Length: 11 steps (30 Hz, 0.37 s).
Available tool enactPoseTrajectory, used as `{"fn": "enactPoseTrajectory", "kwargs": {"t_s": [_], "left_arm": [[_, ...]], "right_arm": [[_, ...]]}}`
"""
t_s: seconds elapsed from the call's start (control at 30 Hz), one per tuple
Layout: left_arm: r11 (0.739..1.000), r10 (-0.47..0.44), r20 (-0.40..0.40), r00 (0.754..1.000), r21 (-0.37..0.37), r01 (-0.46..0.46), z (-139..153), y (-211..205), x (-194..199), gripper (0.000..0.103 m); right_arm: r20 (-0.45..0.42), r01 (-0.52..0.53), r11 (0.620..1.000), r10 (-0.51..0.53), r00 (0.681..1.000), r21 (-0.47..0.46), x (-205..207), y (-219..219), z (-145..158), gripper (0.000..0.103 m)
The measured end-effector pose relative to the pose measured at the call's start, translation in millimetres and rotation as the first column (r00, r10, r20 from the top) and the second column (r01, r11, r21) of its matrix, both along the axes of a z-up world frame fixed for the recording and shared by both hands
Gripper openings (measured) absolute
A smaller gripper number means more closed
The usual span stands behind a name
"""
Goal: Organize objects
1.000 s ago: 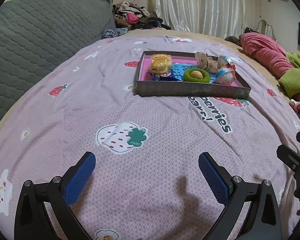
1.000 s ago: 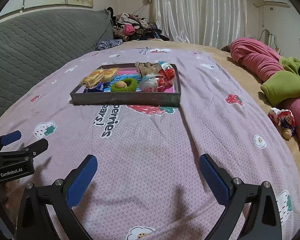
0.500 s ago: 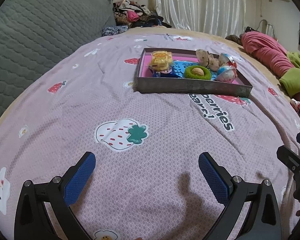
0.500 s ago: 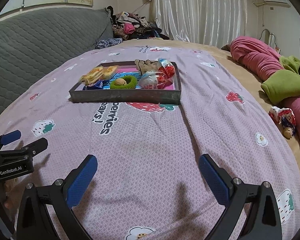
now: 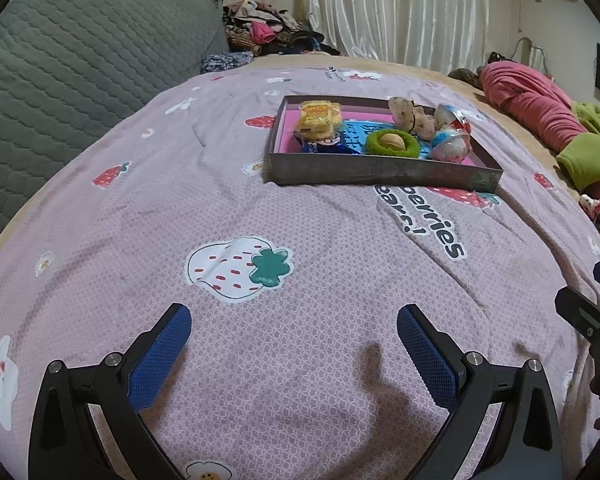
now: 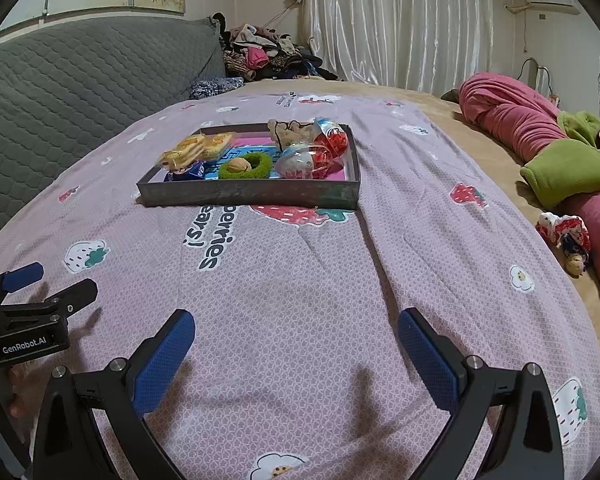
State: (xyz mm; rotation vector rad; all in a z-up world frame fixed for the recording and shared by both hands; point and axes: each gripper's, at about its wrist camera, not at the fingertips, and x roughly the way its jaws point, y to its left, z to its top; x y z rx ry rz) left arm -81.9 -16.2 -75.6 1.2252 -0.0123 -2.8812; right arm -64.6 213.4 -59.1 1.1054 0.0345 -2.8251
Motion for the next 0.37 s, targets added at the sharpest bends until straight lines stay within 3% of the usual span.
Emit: {"fn": "enactPoseTrajectory", "kwargs": {"t_s": [0.37], "left_arm": [[1.000, 0.003, 0.012, 1.000, 0.015, -0.003, -4.9, -1.5, -2.2, 0.103]], "right_arm": [[0.005, 0.000, 1.000, 0.000, 1.000, 0.002, 0.4, -0.4, -1.9, 0.102]]}}
